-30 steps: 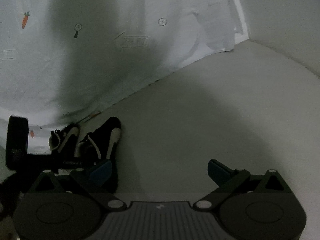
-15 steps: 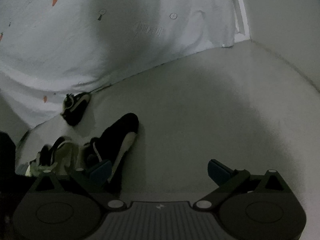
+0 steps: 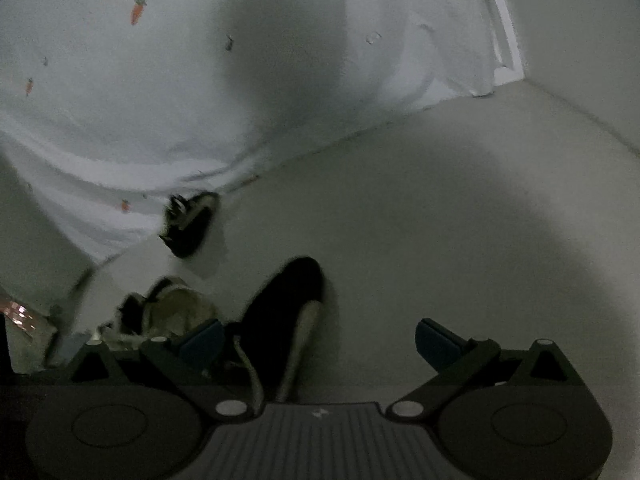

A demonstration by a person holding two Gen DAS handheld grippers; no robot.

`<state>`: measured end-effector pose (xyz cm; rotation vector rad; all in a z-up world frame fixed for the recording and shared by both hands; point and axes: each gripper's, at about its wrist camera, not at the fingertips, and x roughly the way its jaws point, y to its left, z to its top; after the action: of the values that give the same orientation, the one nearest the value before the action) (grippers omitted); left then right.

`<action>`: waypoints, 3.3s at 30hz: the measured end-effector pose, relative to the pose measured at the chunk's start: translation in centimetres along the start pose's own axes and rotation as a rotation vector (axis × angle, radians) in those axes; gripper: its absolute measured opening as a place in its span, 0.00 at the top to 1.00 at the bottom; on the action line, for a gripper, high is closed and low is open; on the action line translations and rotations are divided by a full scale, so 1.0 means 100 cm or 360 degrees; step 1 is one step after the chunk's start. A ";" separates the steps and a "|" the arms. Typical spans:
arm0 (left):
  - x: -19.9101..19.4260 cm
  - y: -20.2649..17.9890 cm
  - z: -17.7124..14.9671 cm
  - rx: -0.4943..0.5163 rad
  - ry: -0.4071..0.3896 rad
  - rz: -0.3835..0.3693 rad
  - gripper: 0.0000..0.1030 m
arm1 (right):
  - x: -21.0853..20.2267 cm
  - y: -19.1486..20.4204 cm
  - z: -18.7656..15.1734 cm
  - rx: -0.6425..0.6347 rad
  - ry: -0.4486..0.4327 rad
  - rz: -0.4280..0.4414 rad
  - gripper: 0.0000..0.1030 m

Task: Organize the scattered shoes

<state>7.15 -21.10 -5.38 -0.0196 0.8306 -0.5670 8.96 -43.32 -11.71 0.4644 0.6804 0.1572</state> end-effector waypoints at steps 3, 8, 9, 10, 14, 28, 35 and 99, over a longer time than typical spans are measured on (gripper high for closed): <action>-0.017 0.009 0.005 0.0033 -0.0185 0.0090 0.18 | 0.005 0.013 0.004 -0.0091 -0.0030 -0.0132 0.01; -0.020 0.035 0.028 0.0028 -0.0412 0.0293 0.09 | 0.018 0.037 0.013 -0.0181 -0.0247 -0.0344 0.01; -0.017 0.043 0.036 0.0006 -0.0403 0.0328 0.08 | 0.022 0.040 0.015 -0.0176 -0.0280 -0.0343 0.00; -0.014 0.051 0.043 -0.0014 -0.0395 0.0361 0.05 | 0.026 0.044 0.017 -0.0172 -0.0310 -0.0344 0.00; -0.006 0.088 0.061 -0.0047 -0.0408 0.0361 0.01 | 0.052 0.061 0.027 -0.0184 -0.0308 -0.0386 0.00; 0.077 0.260 0.158 -0.0148 -0.0376 0.0453 0.02 | 0.163 0.069 0.073 -0.0207 -0.0065 -0.0495 0.00; 0.143 0.333 0.187 -0.0082 -0.0168 0.0232 0.27 | 0.230 0.082 0.096 -0.0212 0.0078 -0.0453 0.00; 0.145 -0.086 0.020 -0.0527 0.0147 -0.0231 0.29 | -0.072 -0.093 0.008 -0.0145 0.0008 -0.0424 0.00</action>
<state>12.26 -35.82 -12.07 -0.3614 1.0115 -0.5640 3.81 -53.95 -11.33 0.2826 0.7305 -0.0621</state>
